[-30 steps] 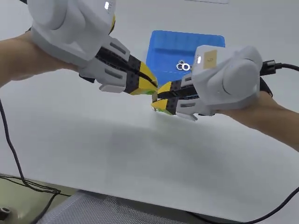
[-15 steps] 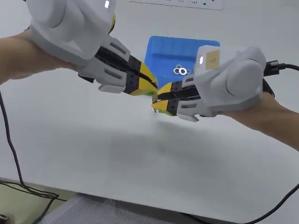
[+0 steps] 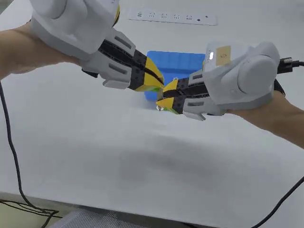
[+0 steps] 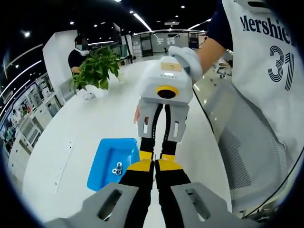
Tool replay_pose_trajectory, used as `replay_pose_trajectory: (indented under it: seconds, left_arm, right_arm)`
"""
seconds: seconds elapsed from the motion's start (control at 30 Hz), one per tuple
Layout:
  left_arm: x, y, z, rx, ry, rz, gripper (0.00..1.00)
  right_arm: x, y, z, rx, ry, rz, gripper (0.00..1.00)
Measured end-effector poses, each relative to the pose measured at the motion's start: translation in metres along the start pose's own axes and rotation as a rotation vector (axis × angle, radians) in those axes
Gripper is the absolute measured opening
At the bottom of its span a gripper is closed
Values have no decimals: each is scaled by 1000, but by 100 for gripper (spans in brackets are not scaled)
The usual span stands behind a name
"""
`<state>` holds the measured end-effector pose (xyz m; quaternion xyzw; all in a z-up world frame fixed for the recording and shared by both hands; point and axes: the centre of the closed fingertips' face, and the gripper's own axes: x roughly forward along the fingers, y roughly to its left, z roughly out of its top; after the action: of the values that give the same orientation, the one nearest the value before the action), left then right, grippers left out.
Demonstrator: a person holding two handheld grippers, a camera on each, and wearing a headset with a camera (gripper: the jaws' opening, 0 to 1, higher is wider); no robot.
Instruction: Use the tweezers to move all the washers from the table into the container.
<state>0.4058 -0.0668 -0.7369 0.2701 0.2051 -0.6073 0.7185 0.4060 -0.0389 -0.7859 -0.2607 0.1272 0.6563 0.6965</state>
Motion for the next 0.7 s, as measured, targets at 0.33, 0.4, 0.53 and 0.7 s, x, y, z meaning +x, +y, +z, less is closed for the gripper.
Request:
replay_pose_trajectory:
  seconds: [0.33,0.4,0.53,0.7]
  left_arm:
    - [2,13,18,57,3,-17,6]
    - [1,17,21,71,4,-17,6]
    - [0,28,27,94,8,-22,6]
    - [4,43,30,120,8,-22,6]
  right_arm:
    - [-13,-20,4,-12,-9,-51,9]
    - [-15,-25,5,-9,-15,-64,9]
    - [-19,-38,7,-3,-29,-94,9]
    - [-20,-56,6,-6,-27,-123,9]
